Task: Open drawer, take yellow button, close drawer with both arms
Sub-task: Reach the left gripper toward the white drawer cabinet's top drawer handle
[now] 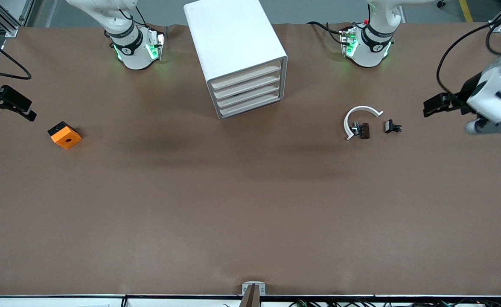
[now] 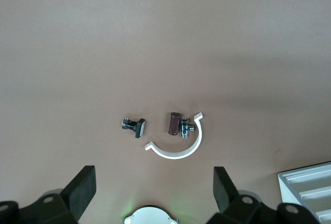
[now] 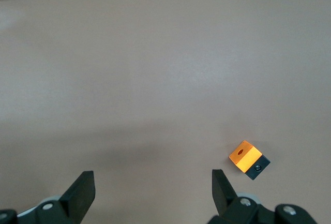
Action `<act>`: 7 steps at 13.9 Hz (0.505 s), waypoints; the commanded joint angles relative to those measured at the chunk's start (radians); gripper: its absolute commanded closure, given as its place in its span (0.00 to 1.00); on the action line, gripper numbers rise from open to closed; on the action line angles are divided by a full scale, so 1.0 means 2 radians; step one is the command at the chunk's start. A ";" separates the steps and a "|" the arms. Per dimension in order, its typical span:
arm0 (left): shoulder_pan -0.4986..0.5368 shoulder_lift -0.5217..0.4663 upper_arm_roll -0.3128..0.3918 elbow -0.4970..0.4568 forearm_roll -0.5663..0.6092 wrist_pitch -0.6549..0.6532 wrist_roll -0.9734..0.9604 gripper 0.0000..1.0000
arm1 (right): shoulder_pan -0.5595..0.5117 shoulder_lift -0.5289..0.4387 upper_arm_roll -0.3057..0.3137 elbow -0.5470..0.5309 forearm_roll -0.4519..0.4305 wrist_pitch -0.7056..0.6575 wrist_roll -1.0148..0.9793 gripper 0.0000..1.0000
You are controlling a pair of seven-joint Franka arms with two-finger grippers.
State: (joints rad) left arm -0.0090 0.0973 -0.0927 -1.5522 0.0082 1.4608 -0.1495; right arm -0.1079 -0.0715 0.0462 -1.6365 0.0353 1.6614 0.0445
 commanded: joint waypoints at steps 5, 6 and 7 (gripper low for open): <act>-0.080 0.103 -0.012 0.035 -0.006 -0.001 -0.241 0.00 | -0.010 0.002 0.007 0.008 -0.006 -0.005 -0.002 0.00; -0.092 0.115 -0.012 0.036 -0.006 -0.001 -0.276 0.00 | -0.011 0.002 0.006 0.008 -0.006 -0.006 -0.004 0.00; -0.105 0.126 -0.012 0.037 -0.015 -0.001 -0.318 0.00 | -0.021 0.002 0.007 0.008 -0.006 -0.006 -0.005 0.00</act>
State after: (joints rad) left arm -0.1886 0.3024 -0.1180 -1.5198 0.0017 1.4722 -0.6607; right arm -0.1112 -0.0715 0.0455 -1.6363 0.0348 1.6612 0.0445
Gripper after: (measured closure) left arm 0.000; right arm 0.000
